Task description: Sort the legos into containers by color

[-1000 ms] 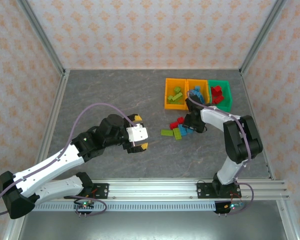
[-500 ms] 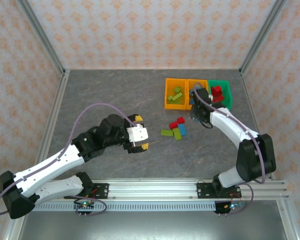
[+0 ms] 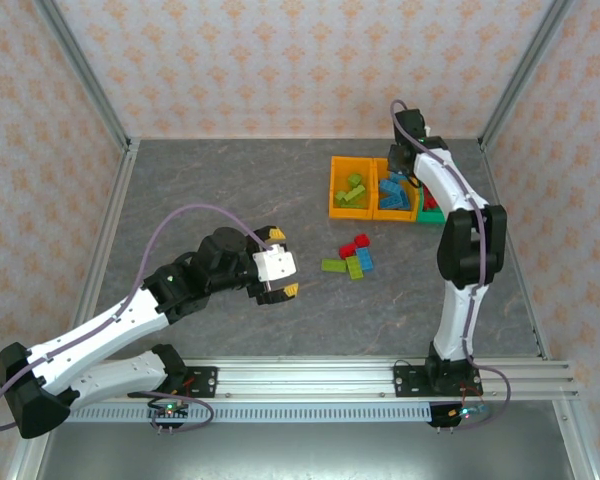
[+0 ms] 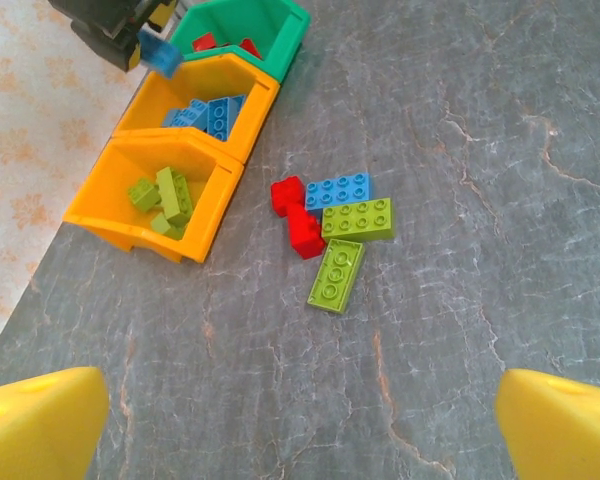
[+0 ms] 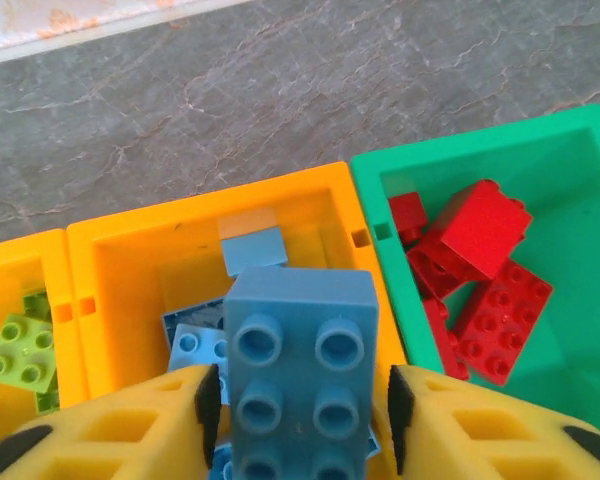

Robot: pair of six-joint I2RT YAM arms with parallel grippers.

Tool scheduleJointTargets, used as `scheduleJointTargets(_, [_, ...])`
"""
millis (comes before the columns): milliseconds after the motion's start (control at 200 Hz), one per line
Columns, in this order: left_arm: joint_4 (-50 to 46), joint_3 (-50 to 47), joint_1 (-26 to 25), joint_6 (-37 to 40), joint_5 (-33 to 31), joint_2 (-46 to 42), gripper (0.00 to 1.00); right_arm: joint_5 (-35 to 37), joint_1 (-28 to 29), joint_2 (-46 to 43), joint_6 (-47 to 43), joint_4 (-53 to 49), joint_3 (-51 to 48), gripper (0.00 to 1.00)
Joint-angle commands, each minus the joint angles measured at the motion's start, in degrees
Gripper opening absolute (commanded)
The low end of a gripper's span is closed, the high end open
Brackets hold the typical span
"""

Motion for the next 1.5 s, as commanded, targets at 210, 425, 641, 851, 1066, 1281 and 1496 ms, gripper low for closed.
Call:
scheduleJointTargets(210, [5.27,0.28,1.39,-11.35,-3.06,0.99,1.00,-3.78,0.63,-12.75,3.68,-7.94,-3.67,0.63])
scheduleJointTargets(425, [-4.85,12.34,2.23,-26.31,-6.22,11.78,0.92,-15.31,4.44,-36.34,7.45,-6.27,-26.13,0.68])
scheduleJointTargets(641, [-18.21,25.60,-2.00,-31.66,-4.54,28.07,0.75,-19.16,8.39,-58.07,12.06,-11.67,-42.43,0.75])
scheduleJointTargets(851, [-28.70,40.58,-1.99,-31.58,-3.14,48.99,0.77,-24.38,8.41,-70.60,19.85,-10.42,-51.64,0.76])
scheduleJointTargets(1066, [-29.69,49.23,-2.01,-25.02,-6.48,63.01,0.79,-22.24,8.41,-71.21,17.84,-15.60,-48.91,0.78])
scheduleJointTargets(1281, [-32.35,54.61,-1.95,-20.48,-8.56,71.03,0.81,-22.39,8.38,-72.58,18.87,-15.78,-48.83,0.79])
scheduleJointTargets(1496, [-32.81,54.54,-1.95,-18.47,-6.63,73.74,0.63,-22.25,8.41,-73.17,20.16,-15.80,-49.12,0.79])
